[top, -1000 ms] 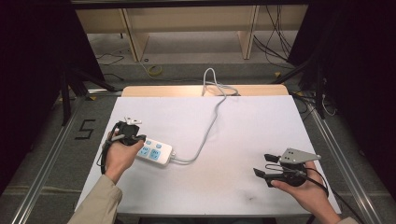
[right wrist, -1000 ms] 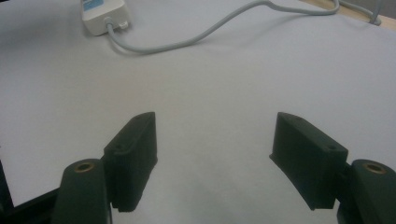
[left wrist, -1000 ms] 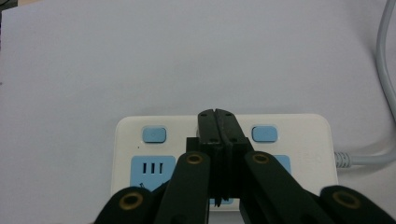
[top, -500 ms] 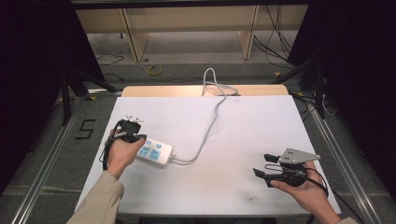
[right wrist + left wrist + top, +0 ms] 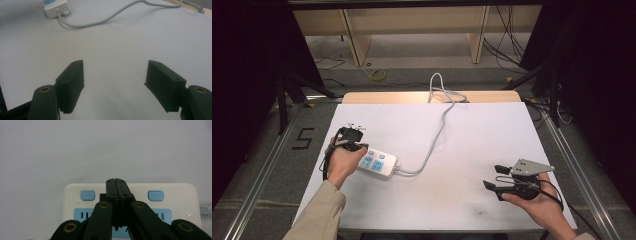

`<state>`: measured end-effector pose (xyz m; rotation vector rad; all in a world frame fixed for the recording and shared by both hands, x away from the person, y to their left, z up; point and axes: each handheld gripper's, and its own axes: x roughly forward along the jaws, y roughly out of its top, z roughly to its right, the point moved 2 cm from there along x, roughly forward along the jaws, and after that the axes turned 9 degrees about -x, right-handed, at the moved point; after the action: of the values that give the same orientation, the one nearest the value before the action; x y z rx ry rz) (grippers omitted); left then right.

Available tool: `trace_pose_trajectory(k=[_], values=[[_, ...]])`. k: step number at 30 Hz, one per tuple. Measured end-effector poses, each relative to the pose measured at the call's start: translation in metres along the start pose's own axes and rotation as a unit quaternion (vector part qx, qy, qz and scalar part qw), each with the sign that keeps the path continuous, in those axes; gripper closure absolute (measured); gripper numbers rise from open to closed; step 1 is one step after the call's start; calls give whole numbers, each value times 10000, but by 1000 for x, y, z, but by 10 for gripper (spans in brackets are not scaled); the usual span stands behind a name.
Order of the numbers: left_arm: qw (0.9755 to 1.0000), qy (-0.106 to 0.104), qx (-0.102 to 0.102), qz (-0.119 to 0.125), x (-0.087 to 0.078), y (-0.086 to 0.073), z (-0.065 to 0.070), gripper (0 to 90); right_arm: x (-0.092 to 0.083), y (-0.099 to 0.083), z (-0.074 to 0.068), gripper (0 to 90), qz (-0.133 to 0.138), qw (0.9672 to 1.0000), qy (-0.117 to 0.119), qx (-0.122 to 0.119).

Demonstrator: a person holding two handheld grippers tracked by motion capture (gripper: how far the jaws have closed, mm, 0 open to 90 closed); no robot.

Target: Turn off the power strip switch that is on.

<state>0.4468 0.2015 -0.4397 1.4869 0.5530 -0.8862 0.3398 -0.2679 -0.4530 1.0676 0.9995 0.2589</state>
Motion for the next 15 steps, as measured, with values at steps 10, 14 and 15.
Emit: trace_pose_trajectory(k=[10, 14, 15], values=[[9999, -70, 52, -124, 5, 1, 2, 900, 0, 0, 0, 312, -20, 10000, 6, -7], [9998, -89, 72, -182, 8, 1, 4, 900, 0, 0, 0, 313, -26, 10000, 7, -6], [9998, -94, 70, -188, 9, 1, 4, 900, 0, 0, 0, 313, -25, 10000, 5, -8]])
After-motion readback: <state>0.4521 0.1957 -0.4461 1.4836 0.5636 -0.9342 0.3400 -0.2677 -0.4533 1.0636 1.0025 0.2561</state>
